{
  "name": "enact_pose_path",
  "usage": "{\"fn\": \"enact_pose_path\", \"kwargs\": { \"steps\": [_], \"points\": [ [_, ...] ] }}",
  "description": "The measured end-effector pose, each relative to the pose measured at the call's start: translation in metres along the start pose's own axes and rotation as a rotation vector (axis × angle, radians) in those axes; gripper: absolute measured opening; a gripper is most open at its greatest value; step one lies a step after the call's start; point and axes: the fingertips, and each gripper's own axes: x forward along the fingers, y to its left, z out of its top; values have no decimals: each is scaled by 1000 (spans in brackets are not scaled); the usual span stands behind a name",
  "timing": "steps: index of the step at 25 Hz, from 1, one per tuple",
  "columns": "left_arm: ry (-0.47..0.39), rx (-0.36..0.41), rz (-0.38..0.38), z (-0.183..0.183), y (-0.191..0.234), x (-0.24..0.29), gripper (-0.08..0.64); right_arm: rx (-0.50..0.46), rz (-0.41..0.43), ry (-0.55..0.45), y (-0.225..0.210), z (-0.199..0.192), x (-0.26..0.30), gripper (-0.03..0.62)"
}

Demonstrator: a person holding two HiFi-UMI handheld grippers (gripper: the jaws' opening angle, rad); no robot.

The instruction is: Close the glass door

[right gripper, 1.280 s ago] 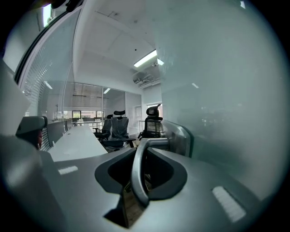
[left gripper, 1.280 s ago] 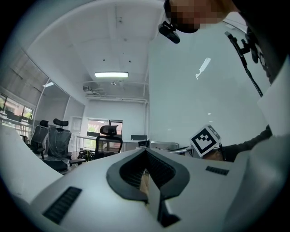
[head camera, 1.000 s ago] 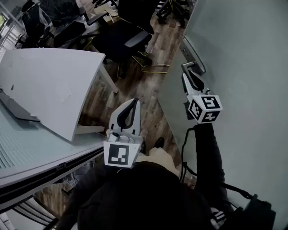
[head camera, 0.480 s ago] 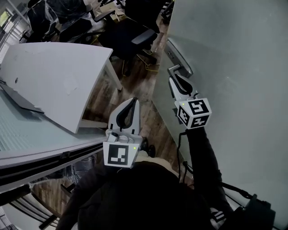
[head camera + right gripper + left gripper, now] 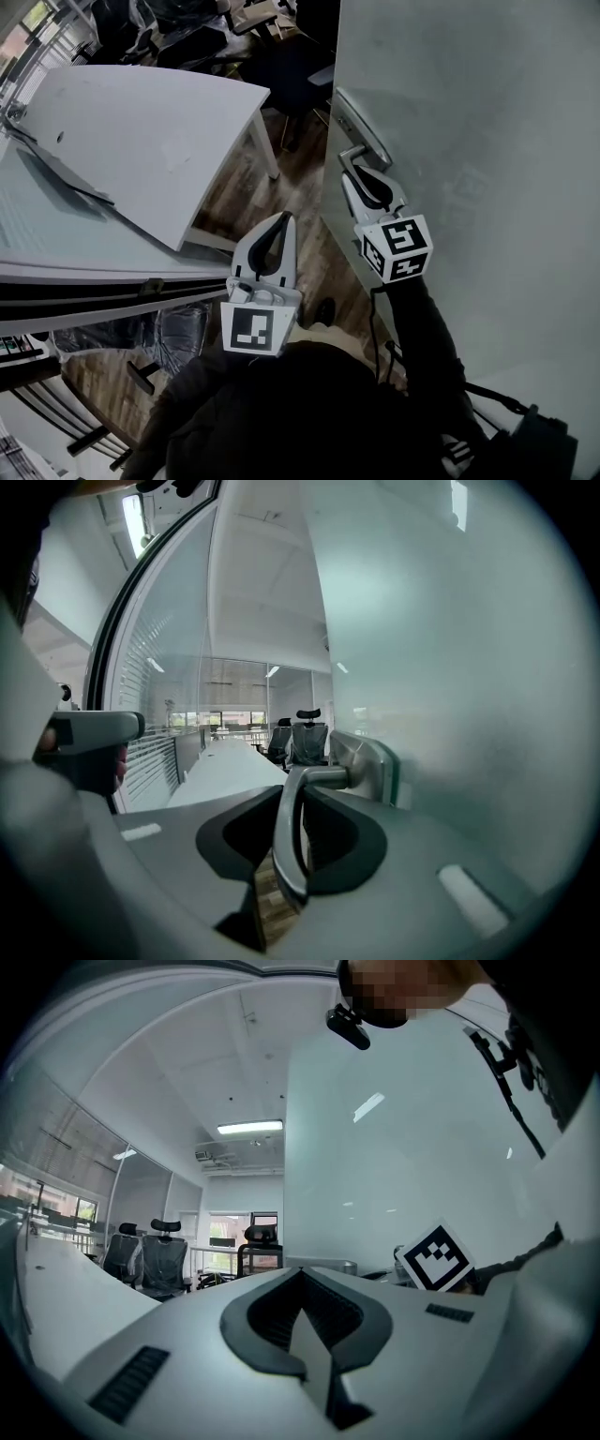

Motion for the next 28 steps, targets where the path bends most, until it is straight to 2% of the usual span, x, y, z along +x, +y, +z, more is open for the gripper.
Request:
{"fn": "enact_pose_path", "kwargs": {
  "steps": [15, 21, 28],
  "points": [
    [-16, -29, -67, -12, 43, -62, -3, -15, 99, -19, 115, -11, -5, 64],
    [-31, -19, -69, -8, 41, -78, -3, -8, 153, -32, 151, -16, -12, 64],
    [-19, -5, -26, -6, 33, -104, -3, -15, 216, -34, 184, -17, -21, 64]
  ]
}}
